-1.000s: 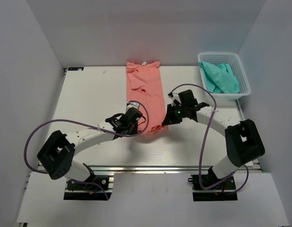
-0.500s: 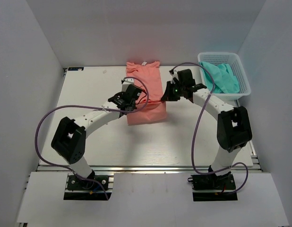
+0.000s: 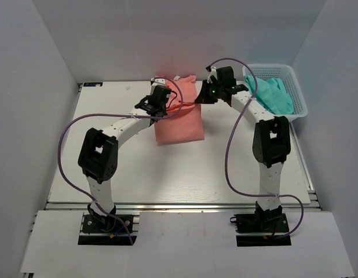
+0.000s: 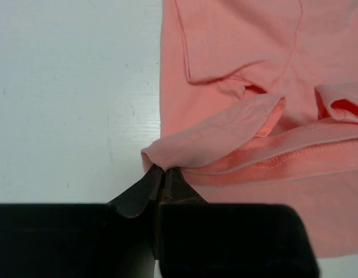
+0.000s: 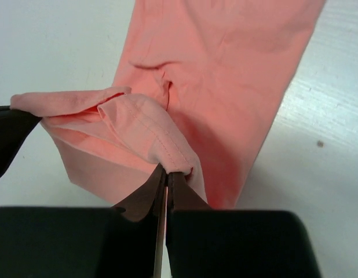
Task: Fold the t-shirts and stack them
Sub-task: Fold the folded rectangular tshirt in 1/3 of the way
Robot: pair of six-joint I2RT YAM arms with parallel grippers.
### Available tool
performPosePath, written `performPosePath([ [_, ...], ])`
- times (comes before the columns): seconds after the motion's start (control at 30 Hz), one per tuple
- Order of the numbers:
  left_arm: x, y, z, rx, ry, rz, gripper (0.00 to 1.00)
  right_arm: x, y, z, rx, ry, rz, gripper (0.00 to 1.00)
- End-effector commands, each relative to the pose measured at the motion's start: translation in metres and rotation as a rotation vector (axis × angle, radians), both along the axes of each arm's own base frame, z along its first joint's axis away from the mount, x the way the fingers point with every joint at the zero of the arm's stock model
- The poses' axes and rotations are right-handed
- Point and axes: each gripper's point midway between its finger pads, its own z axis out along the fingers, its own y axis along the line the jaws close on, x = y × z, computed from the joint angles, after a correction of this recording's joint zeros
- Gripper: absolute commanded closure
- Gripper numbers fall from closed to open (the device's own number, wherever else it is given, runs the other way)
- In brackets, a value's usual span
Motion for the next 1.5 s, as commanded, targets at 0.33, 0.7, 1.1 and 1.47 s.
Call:
performPosePath([
  [0.33,0.058,0.007,-0.004,-0.020,-0.021,-0.045,0.92,0.053,0.009,-0.005,0.038,-0.105,0.023,1.00],
  [0.7,0.087,0.004,-0.027,-0.048,-0.075,-0.118,0.89,0.077,0.005,-0.032,0.111,-0.110,-0.003,1.00],
  [1.1,0.106,0.022,-0.015,-0.075,-0.121,-0.112,0.00,0.097,0.008,-0.020,0.193,-0.154,0.081,0.18],
  [1.47,0.033,0.015,-0.007,-0.142,-0.006,-0.199,0.00,0.014,-0.010,-0.005,0.126,-0.083,0.124,0.10],
])
